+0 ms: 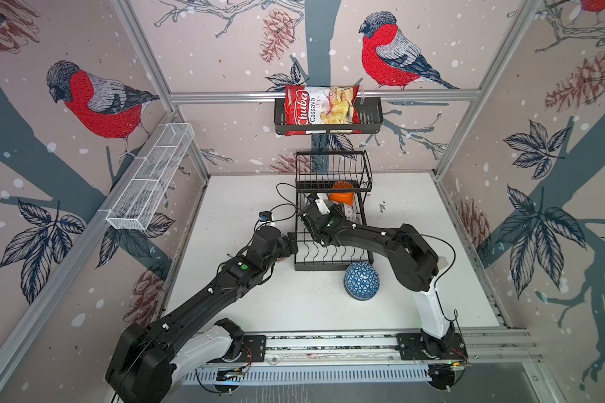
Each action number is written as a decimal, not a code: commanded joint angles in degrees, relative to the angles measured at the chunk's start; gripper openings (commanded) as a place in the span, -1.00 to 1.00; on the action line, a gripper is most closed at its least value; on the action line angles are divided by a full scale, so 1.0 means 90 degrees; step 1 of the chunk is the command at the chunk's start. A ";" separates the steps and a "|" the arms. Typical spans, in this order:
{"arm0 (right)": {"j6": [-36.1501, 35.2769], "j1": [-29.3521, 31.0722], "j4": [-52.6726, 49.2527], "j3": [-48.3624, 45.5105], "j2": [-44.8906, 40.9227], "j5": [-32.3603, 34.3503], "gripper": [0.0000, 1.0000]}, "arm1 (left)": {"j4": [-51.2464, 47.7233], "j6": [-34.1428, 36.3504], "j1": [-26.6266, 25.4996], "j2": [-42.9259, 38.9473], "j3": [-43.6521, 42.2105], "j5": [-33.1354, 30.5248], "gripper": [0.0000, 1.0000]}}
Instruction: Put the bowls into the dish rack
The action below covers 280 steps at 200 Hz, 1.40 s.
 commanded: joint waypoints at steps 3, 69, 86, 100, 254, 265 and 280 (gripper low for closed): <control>-0.0118 -0.0017 0.0367 0.0099 0.0075 0.0334 -1.00 | 0.0189 0.0078 0.0022 -0.0034 -0.0006 -0.0065 0.84; -0.0260 -0.0027 0.0477 0.0313 0.0354 0.0440 -1.00 | 0.0169 0.0101 0.0055 -0.0050 -0.0004 -0.0050 0.84; -0.0272 -0.0019 0.0496 0.0337 0.0409 0.0465 -1.00 | 0.0178 0.0105 0.0060 -0.0050 -0.0013 -0.0037 0.84; -0.0317 -0.0024 0.0537 0.0346 0.0458 0.0498 -1.00 | 0.0178 0.0107 0.0064 -0.0030 0.0001 -0.0026 0.84; 0.0370 0.0400 -0.0362 0.0714 0.0833 0.0285 -0.83 | 0.0235 0.0078 0.0133 -0.0021 -0.0072 0.0004 0.84; 0.0458 0.0420 -0.0455 0.0759 0.0827 0.0240 -0.80 | 0.0236 0.0081 0.0134 -0.0014 -0.0073 0.0003 0.84; 0.0563 0.0442 -0.0590 0.0852 0.0858 0.0199 -0.77 | 0.0246 0.0077 0.0136 -0.0004 -0.0091 0.0012 0.84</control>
